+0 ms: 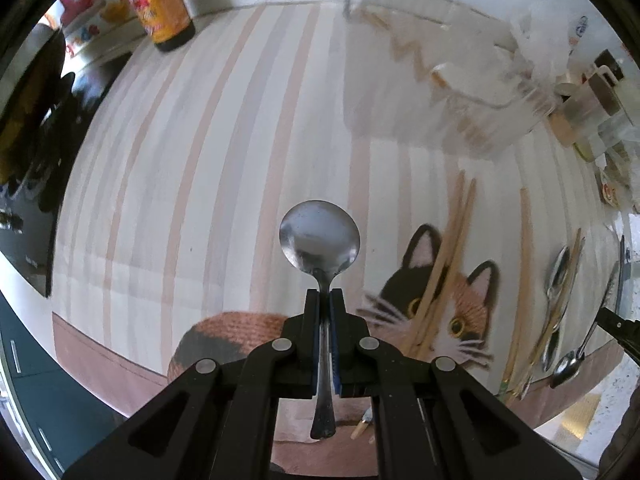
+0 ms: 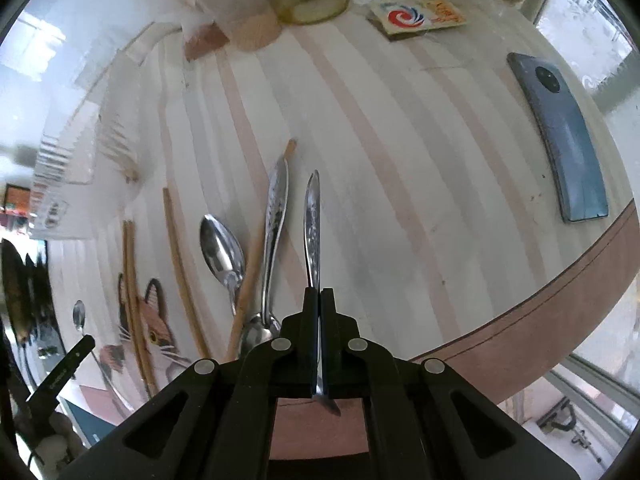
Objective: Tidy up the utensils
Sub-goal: 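Carry the spoon and knife over the clear basket and open both grippers, then grasp a wooden chopstick from the mat with the left gripper, then grasp another wooden chopstick with the right gripper, then carry both chopsticks over the clear basket and open both grippers, then move both open grippers back down to the cat mat, then grasp a wooden chopstick with the left gripper while the right gripper grasps another chopstick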
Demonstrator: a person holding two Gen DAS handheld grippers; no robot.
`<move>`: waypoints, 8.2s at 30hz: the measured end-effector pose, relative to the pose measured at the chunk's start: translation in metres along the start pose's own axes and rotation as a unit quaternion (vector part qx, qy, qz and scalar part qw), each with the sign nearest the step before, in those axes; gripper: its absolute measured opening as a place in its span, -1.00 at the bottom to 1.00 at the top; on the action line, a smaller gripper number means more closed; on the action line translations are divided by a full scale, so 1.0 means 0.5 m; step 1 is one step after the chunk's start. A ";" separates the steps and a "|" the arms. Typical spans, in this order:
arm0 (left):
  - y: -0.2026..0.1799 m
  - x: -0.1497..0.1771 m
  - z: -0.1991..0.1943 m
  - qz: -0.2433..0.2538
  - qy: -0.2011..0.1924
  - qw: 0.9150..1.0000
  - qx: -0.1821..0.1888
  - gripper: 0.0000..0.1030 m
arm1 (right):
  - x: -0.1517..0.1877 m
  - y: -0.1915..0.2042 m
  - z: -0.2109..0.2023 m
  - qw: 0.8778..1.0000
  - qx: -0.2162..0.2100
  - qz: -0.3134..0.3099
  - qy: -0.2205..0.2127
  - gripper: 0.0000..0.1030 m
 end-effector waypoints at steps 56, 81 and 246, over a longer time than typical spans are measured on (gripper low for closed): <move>-0.020 -0.138 -0.102 0.028 -0.098 0.994 -0.032 0.99 | -0.148 0.231 -0.123 0.992 -0.048 -0.099 -0.068 0.03; -0.029 0.040 0.090 -0.020 0.060 0.997 0.051 -0.91 | 0.007 0.195 -0.014 0.994 -0.034 -0.099 0.018 -0.86; -0.148 -0.015 0.084 0.073 0.059 0.996 0.010 -0.90 | -0.046 0.085 0.008 0.999 -0.027 -0.001 0.025 -0.49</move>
Point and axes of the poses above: each gripper's, at about its wrist camera, not at the fingertips, and z roughly the way its jaws point, y to its left, x to its underside, the point moved 3 cm from there along z, roughly the way its jaws point, and after that the axes turned 2 degrees about -z, right-handed, at the moved point
